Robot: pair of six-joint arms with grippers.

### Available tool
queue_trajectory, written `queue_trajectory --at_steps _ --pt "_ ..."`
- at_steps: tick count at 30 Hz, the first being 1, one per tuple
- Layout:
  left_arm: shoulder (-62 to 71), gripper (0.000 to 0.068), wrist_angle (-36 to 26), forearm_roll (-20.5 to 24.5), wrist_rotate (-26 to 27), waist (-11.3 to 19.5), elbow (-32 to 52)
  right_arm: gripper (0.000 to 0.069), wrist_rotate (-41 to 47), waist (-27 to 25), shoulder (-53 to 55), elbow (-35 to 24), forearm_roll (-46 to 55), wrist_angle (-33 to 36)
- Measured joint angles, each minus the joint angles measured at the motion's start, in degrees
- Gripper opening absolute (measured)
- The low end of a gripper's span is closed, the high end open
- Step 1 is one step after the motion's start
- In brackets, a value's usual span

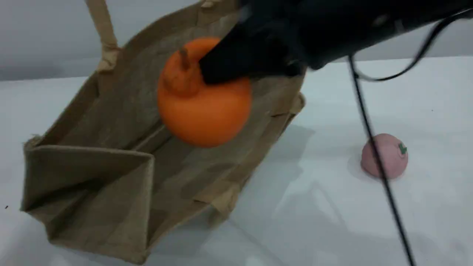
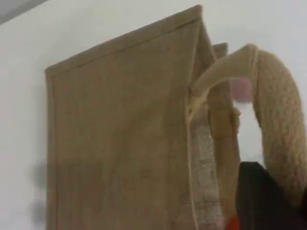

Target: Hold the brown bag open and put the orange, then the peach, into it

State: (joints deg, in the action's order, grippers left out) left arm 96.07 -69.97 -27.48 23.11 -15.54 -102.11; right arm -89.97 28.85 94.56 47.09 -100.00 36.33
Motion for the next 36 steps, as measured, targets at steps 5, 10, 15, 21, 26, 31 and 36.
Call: queue_trajectory --at_steps 5,10,15,21,26,31,36 --pt "0.00 0.0071 0.00 -0.44 -0.05 0.00 0.00 0.0020 0.00 1.06 7.06 6.21 -0.16 -2.63" --pt "0.00 0.0071 0.00 -0.91 -0.07 0.00 0.00 0.0020 0.00 1.06 14.59 12.13 -0.10 -4.68" --pt "0.00 0.0071 0.00 -0.98 0.00 0.00 0.00 0.0025 0.00 1.06 21.56 17.90 -0.06 -4.40" --pt "0.00 0.0071 0.00 -0.87 0.42 0.00 0.00 0.0138 0.00 1.06 25.59 20.79 0.02 -4.64" --pt "0.00 0.0071 0.00 -0.80 0.61 0.00 0.00 0.0399 0.00 1.06 25.46 20.84 -0.07 -3.98" --pt "0.00 0.0071 0.00 -0.80 2.01 0.00 0.00 0.0565 0.63 -0.05 22.15 20.78 1.97 -3.67" --pt "0.00 0.0071 0.00 -0.80 2.06 0.00 0.00 0.0566 10.37 -4.55 14.94 20.78 13.93 -2.61"
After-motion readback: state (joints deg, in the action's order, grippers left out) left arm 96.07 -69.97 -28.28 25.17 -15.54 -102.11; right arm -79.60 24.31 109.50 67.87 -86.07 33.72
